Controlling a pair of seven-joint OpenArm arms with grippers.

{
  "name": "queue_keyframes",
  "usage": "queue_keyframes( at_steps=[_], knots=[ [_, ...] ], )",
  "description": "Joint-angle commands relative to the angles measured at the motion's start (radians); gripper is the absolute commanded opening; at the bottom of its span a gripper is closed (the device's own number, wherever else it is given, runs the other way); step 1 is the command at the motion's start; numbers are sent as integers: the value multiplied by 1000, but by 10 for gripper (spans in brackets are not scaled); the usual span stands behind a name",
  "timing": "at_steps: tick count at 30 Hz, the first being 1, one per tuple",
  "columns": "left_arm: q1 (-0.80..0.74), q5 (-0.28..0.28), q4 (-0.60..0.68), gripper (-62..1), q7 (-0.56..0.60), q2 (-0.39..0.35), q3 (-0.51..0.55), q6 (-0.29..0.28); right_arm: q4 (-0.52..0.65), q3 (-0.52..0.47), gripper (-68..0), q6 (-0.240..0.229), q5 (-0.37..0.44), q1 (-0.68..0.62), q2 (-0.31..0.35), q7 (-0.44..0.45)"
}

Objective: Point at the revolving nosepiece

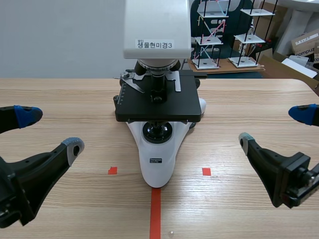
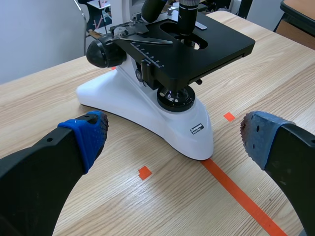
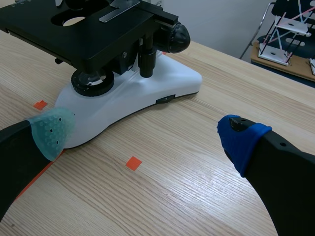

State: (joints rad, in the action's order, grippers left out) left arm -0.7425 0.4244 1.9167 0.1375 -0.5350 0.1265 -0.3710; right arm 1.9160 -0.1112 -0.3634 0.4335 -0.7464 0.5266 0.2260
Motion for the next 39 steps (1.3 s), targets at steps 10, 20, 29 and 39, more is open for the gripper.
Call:
queue_keyframes(
  at_steps=[10, 20, 29, 39],
  knots=[
    [-2, 10, 10, -43, 13, 0, -3, -2, 14, -13, -33, -1, 7, -2, 11, 8],
    [-2, 10, 10, -43, 13, 0, -3, -2, 14, -13, -40, -1, 7, -2, 11, 8],
    [-2, 10, 10, -43, 13, 0, -3, -2, 14, -13, -340, -5, 7, 8, 11, 57],
    [-2, 10, 10, -43, 16, 0, -3, -2, 13, 34, -637, -27, -47, 158, 11, 58]
  ],
)
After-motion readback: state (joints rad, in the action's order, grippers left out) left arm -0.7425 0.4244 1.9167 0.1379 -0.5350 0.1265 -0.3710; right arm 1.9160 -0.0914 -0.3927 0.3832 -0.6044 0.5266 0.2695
